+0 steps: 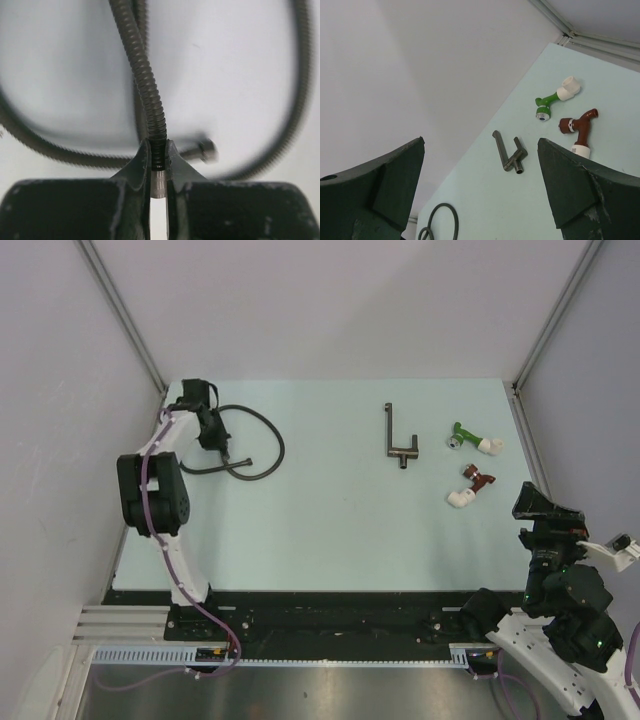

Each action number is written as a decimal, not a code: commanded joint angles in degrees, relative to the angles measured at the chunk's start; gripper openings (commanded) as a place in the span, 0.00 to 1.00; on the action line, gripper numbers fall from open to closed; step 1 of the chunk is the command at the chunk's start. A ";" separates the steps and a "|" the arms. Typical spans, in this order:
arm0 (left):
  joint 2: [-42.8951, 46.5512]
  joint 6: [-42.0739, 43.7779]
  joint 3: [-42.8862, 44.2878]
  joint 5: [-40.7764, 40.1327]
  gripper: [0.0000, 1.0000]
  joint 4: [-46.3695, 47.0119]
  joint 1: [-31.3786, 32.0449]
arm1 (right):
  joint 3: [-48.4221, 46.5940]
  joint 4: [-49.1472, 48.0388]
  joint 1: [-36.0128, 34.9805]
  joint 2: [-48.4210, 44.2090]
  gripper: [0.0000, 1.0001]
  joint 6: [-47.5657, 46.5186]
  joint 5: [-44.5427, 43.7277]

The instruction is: Install the water faucets

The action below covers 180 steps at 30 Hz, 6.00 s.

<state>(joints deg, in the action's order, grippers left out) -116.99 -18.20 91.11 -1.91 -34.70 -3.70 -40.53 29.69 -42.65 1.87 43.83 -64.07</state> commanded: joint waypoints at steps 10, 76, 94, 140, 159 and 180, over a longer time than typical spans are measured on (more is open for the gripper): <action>50.49 -14.12 -24.03 5.45 0.03 13.57 29.06 | 2.47 -10.08 -0.32 0.15 1.00 -14.11 13.96; 16.19 42.98 -30.92 4.89 0.75 24.07 58.28 | 4.76 2.12 9.87 29.95 0.93 -9.73 53.61; 7.83 43.25 -25.10 12.19 0.39 17.38 58.20 | 4.85 -1.13 11.45 33.28 0.93 -11.75 55.46; 38.94 7.91 -72.83 39.44 0.34 106.68 34.99 | -38.12 -11.24 28.68 111.40 0.62 -22.47 57.66; 32.96 6.24 -70.98 40.50 0.34 109.76 34.99 | -26.28 -1.66 17.27 103.97 0.00 -19.85 55.02; 34.20 4.40 -72.30 41.81 0.34 112.31 34.82 | -7.37 3.98 4.15 64.07 0.78 -7.88 57.74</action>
<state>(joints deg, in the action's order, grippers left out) -84.33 -13.13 18.96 38.79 73.32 31.53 -46.41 34.24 -41.39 74.11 37.89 -7.75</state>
